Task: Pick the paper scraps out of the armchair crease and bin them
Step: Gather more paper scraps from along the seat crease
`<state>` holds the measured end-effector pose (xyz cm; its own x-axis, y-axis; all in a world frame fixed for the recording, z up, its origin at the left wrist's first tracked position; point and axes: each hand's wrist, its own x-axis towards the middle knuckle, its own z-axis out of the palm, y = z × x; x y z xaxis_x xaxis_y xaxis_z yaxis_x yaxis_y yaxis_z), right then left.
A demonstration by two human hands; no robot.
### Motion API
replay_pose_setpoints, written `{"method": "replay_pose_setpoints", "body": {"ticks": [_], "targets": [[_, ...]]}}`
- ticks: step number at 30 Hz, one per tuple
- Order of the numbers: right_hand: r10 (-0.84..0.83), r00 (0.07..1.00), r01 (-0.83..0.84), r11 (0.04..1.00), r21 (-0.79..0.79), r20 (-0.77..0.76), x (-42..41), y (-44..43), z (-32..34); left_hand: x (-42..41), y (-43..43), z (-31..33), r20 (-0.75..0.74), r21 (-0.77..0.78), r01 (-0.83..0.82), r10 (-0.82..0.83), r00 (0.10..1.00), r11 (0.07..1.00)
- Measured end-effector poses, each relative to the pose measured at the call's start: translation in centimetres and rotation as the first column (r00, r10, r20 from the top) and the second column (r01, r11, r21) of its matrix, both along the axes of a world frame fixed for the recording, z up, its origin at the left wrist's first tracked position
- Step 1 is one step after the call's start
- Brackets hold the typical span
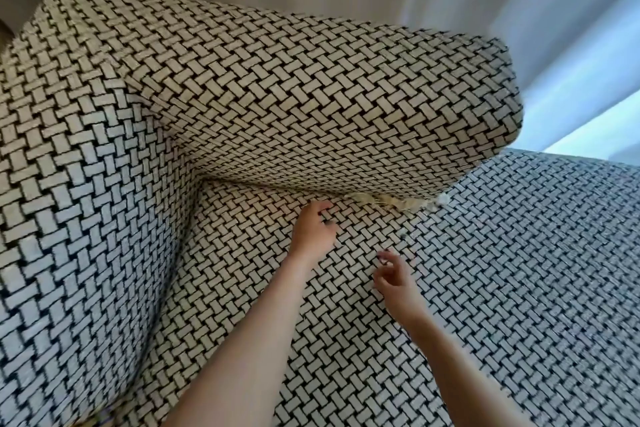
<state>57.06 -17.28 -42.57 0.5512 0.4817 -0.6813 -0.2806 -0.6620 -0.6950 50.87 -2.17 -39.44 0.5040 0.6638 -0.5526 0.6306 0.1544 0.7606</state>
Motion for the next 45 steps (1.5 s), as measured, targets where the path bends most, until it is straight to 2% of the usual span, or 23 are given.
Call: {"method": "replay_pose_setpoints", "body": {"ticks": [6,10,12,14,17,20,23,25,27,31,34,38,41,44,45], "targets": [[0.019,0.999,-0.018,1.000,0.006,-0.046,2.1,1.0,0.0,1.4,0.1,-0.5,-0.105,0.108,0.264,-0.253,0.962,0.959],[0.061,0.991,-0.060,0.998,-0.010,0.123,3.6,2.2,0.0,2.3,-1.3,0.1,-0.125,0.213,0.424,-0.405,0.905,0.880],[0.209,0.930,-0.194,0.978,-0.079,0.302,3.8,3.1,-0.4,2.1,-1.9,0.2,-0.159,0.285,0.508,-0.482,0.861,0.813],[0.413,0.793,-0.350,0.911,-0.220,0.448,4.0,3.6,-1.0,1.9,-2.2,-0.3,-0.196,0.305,0.554,-0.518,0.833,0.775],[0.516,0.724,-0.463,0.855,-0.233,0.457,4.9,3.5,-1.5,2.5,-2.0,-1.8,-0.240,0.386,0.548,-0.493,0.836,0.742],[0.505,0.700,-0.501,0.851,-0.157,0.505,5.9,3.4,-2.3,3.9,-1.7,-3.1,-0.305,0.459,0.544,-0.451,0.839,0.703],[0.512,0.669,-0.528,0.838,-0.139,0.539,7.5,3.9,-3.3,5.9,-1.5,-4.3,-0.270,0.512,0.431,-0.337,0.902,0.743],[0.469,0.725,-0.502,0.861,-0.079,0.505,9.0,4.3,-3.2,6.7,-1.9,-4.7,-0.173,0.504,0.292,-0.236,0.956,0.813],[0.401,0.747,-0.458,0.889,-0.027,0.530,10.1,4.8,-3.1,7.3,-2.5,-5.0,-0.108,0.526,0.162,-0.124,0.986,0.835],[0.356,0.621,-0.372,0.918,-0.136,0.698,10.7,6.1,-3.6,8.5,-2.6,-5.8,-0.004,0.568,-0.080,0.100,0.995,0.819],[0.454,0.518,-0.440,0.868,-0.229,0.725,11.3,6.5,-4.0,9.4,-2.6,-6.1,0.001,0.535,-0.211,0.249,0.968,0.818],[0.562,0.418,-0.559,0.779,-0.286,0.714,12.1,6.4,-3.5,9.8,-3.0,-6.5,0.059,0.526,-0.299,0.317,0.947,0.796],[0.605,0.319,-0.576,0.735,-0.358,0.730,12.3,6.7,-3.7,9.9,-3.1,-6.8,0.099,0.539,-0.341,0.344,0.934,0.770],[0.634,0.295,-0.602,0.705,-0.376,0.715,12.7,6.8,-3.8,9.7,-3.4,-7.1,0.142,0.530,-0.393,0.379,0.915,0.751],[0.663,0.255,-0.615,0.673,-0.411,0.703,12.9,7.0,-3.9,9.7,-3.6,-7.3,0.164,0.530,-0.405,0.379,0.911,0.745]]}}
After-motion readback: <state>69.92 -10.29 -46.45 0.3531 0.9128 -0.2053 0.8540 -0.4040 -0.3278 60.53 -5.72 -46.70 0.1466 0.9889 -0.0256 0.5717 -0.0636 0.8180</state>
